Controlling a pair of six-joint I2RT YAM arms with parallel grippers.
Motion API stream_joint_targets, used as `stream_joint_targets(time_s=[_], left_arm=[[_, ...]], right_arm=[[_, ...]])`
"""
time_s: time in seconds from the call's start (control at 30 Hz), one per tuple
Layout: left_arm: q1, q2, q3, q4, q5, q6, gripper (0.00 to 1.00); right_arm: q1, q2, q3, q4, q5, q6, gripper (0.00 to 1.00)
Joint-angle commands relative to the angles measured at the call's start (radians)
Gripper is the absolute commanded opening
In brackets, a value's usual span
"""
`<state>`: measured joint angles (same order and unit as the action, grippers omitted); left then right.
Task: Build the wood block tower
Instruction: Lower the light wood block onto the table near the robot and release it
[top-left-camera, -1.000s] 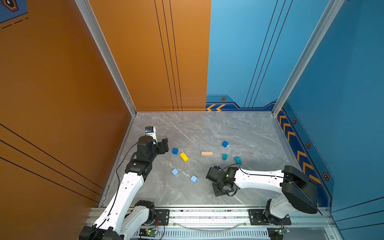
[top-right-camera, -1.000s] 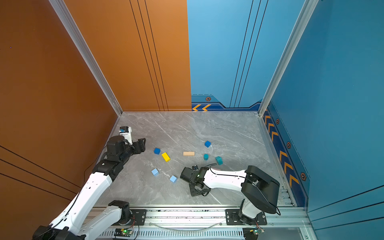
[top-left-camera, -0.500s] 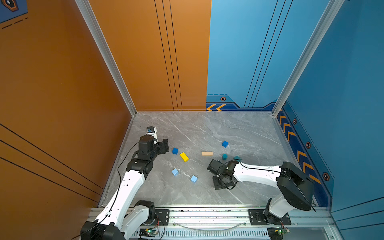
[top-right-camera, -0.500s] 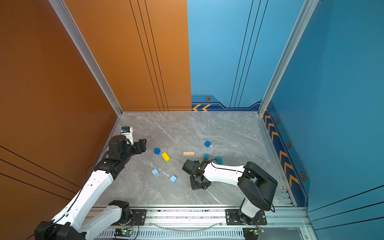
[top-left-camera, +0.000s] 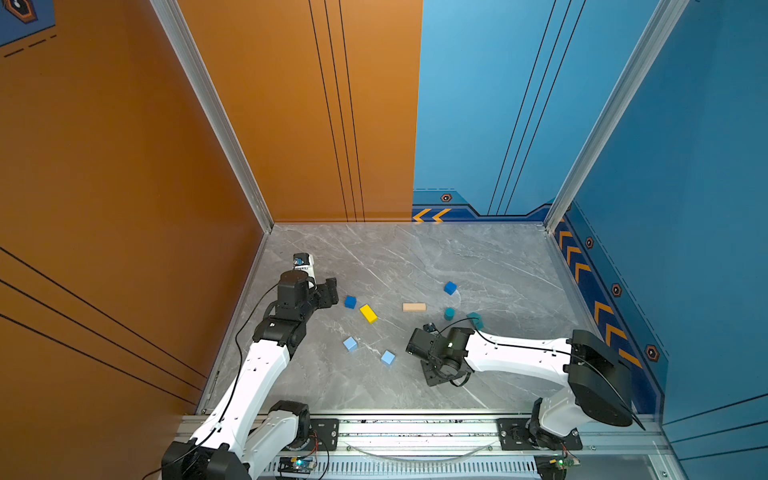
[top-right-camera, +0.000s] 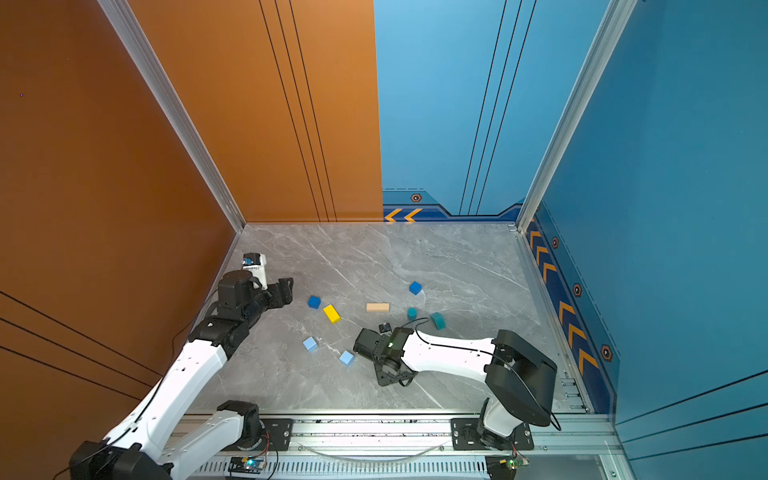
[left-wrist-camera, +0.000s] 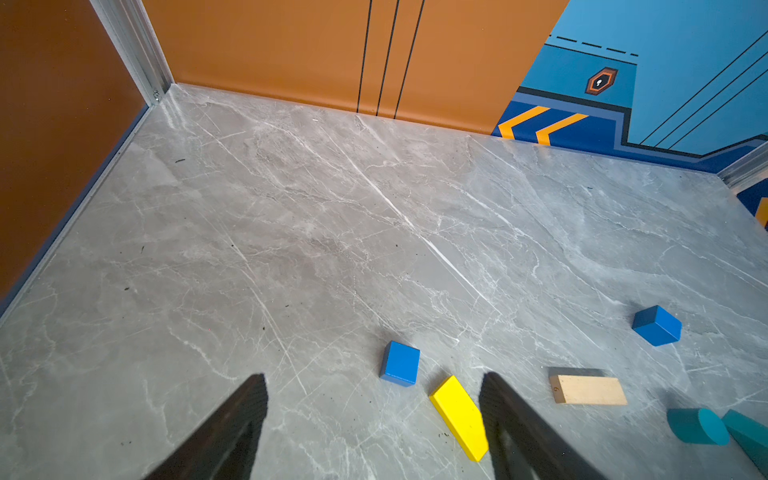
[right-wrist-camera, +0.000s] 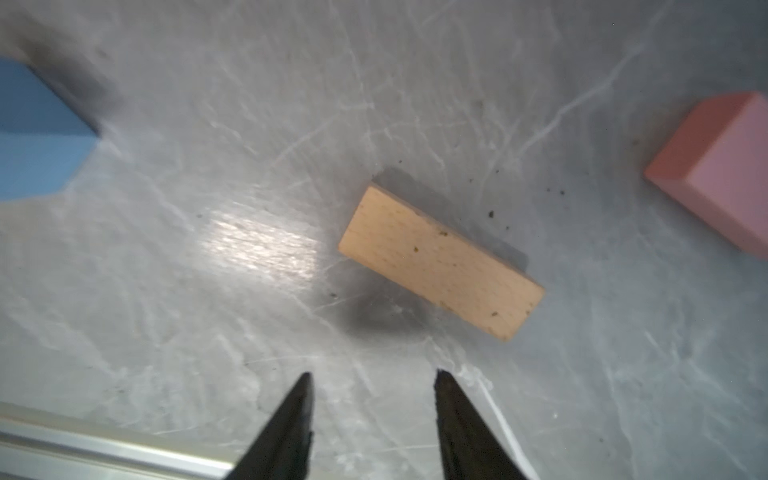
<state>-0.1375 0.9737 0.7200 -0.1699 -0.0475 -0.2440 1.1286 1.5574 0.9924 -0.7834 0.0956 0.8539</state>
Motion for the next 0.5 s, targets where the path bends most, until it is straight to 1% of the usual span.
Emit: stream_joint_targets(time_s=[0.0,0.03,0.1,0.2,0.47], left_arm=[[0.006,-0.009,-0.007,0.008,0.016,0.013,0.82],[0.006,-0.009,-0.006,0.007,0.015,0.015,0.82],[0.006,-0.011,-0.009,0.008,0.01,0.02,0.83],[0.006,-0.016,-0.013,0.008,0.004,0.023,0.83],[0.006,-0.021,-0.02,0.012,0.0,0.029,0.84]], right_arm=[[0.004,-0.026,0.019,-0.082,0.104,0.078,0.77],[0.004,-0.026,0.017,-0.08,0.116,0.091,0.83],[-0.001,-0.014,0.016,-0.08,0.147,0.121,0.92],[-0.014,0.013,0.015,-0.065,0.176,0.165,0.99],[-0.039,0.044,-0.043,0.114,0.171,0.285,1.0]])
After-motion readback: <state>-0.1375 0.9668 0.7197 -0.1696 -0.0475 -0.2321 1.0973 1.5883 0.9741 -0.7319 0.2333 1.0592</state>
